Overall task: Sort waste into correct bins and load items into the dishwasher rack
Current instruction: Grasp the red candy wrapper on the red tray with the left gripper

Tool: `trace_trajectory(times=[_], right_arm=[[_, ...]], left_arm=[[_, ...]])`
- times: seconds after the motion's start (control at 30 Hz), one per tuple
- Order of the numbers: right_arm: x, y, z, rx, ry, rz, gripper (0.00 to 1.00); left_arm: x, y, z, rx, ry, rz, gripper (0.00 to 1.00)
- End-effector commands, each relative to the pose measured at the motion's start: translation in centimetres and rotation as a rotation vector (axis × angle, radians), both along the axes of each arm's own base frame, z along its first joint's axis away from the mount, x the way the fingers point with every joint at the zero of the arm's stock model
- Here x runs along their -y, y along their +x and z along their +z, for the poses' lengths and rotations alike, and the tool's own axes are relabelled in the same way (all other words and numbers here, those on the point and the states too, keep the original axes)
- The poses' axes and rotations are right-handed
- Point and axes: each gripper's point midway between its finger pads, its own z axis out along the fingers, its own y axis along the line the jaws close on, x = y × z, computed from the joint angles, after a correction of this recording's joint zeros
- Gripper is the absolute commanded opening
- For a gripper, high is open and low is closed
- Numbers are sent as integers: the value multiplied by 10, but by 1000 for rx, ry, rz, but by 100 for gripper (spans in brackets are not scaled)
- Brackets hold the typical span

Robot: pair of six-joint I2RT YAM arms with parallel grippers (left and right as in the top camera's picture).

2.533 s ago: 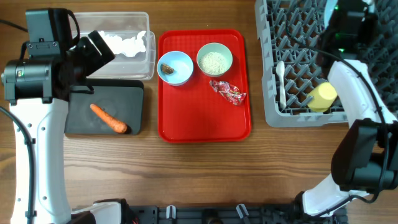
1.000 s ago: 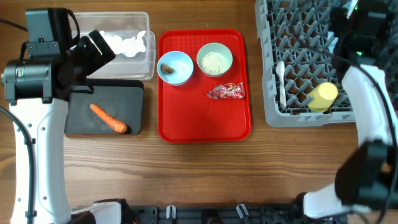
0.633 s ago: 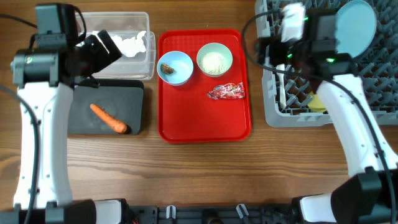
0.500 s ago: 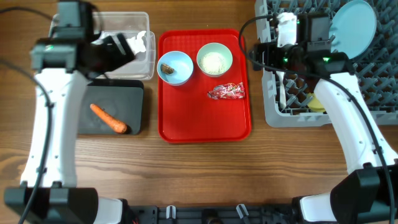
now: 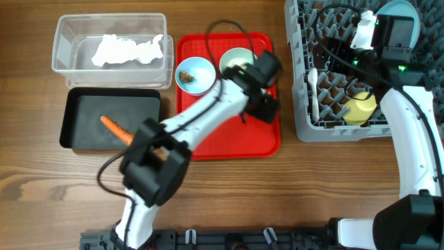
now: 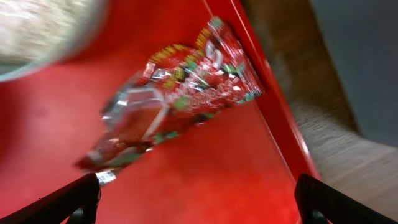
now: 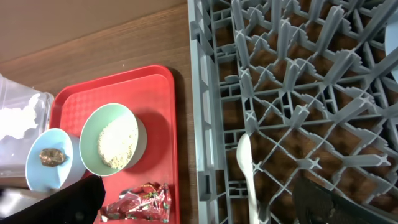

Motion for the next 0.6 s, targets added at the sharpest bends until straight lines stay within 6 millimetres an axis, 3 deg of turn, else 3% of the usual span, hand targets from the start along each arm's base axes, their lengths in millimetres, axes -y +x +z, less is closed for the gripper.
trace_trajectory(times=[0.0, 0.17, 0.27, 0.5, 0.57], right_arm=[[-2, -2, 9, 20, 12, 3, 100], [-3, -4, 7, 7, 14, 4, 100], [-3, -6, 5, -3, 13, 3, 100], [2, -7, 3, -12, -8, -16, 100], [2, -7, 3, -13, -7, -16, 100]], left_arm=[[-3, 8, -18, 60, 87, -14, 100], [-7, 34, -26, 139, 100, 5, 98], [-19, 46, -35, 149, 136, 9, 94], [-18, 40, -54, 107, 150, -134, 82], [-22, 33, -64, 76, 183, -188, 74]])
